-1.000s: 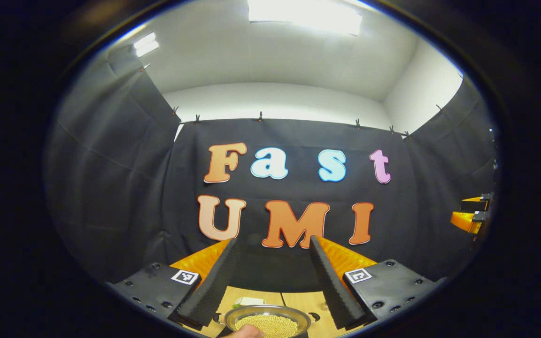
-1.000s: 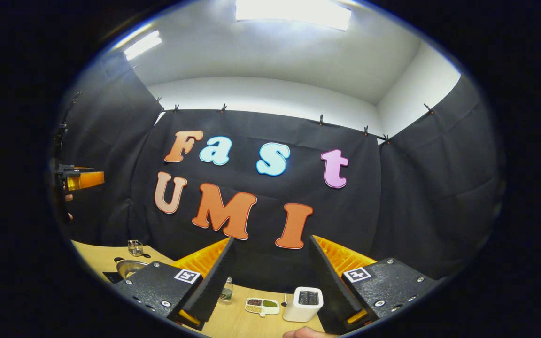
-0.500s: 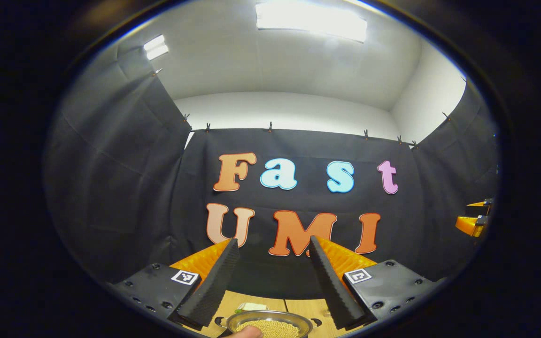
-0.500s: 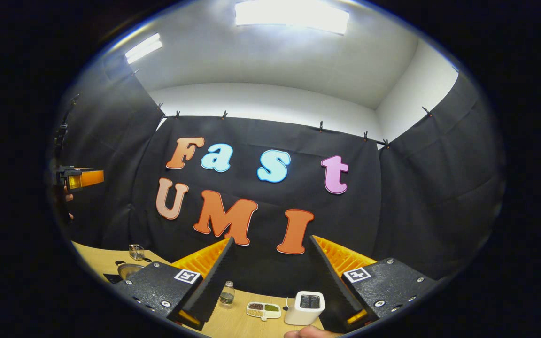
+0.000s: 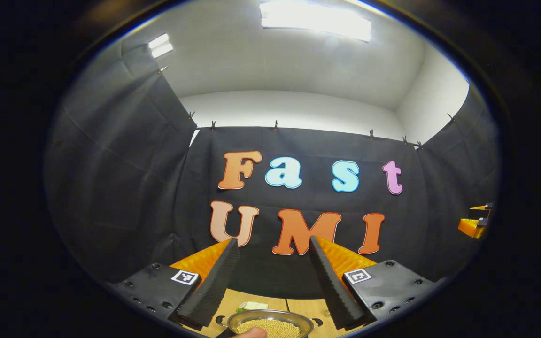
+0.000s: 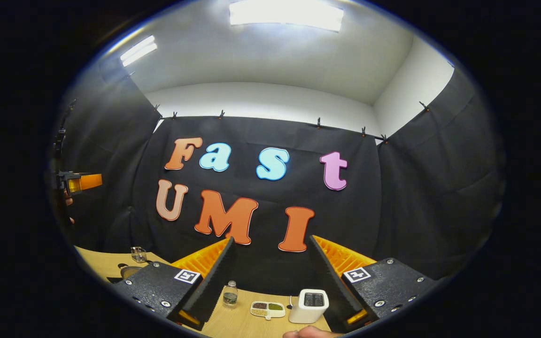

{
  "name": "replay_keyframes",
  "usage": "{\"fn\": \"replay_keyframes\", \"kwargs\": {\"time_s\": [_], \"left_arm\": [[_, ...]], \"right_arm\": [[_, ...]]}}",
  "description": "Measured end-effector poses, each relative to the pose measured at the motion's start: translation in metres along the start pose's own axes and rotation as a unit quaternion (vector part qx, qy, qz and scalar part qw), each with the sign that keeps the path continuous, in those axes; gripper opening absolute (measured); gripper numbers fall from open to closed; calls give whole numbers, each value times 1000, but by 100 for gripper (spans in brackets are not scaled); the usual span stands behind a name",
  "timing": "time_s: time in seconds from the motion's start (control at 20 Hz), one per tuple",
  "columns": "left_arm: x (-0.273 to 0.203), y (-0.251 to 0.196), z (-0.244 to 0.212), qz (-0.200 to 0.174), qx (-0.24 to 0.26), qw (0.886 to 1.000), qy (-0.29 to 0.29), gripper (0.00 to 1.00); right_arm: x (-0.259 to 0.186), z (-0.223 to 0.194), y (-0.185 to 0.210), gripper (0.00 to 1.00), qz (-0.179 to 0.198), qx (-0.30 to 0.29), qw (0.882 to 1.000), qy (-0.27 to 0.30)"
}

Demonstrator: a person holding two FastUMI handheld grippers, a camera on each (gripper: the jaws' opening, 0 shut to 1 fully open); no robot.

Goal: First push the handle of the pot to place it horizontally, then grasp the pot with both hands and set it on the induction cooktop.

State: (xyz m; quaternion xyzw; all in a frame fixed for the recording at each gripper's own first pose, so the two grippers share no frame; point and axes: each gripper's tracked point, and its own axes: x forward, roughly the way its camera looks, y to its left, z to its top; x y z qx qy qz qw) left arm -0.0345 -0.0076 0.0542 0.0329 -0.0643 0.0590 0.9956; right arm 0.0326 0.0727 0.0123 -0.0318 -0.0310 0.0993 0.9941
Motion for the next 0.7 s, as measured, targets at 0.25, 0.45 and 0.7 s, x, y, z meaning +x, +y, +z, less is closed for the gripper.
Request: {"fn": "replay_keyframes", "kwargs": {"time_s": [0.25,0.45,0.7], "left_arm": [[0,-2,0,-4,-11,1000,-3,97],[5,0,-6,-7,-14,1000,6,97],[24,1,-17,-2,-19,1000,11,98]], "right_arm": [[2,-4,3,95,4,6,1000,8],[3,-4,5,95,4,2,1000,5],[5,-11,5,95,2,3,1000,8]]}}
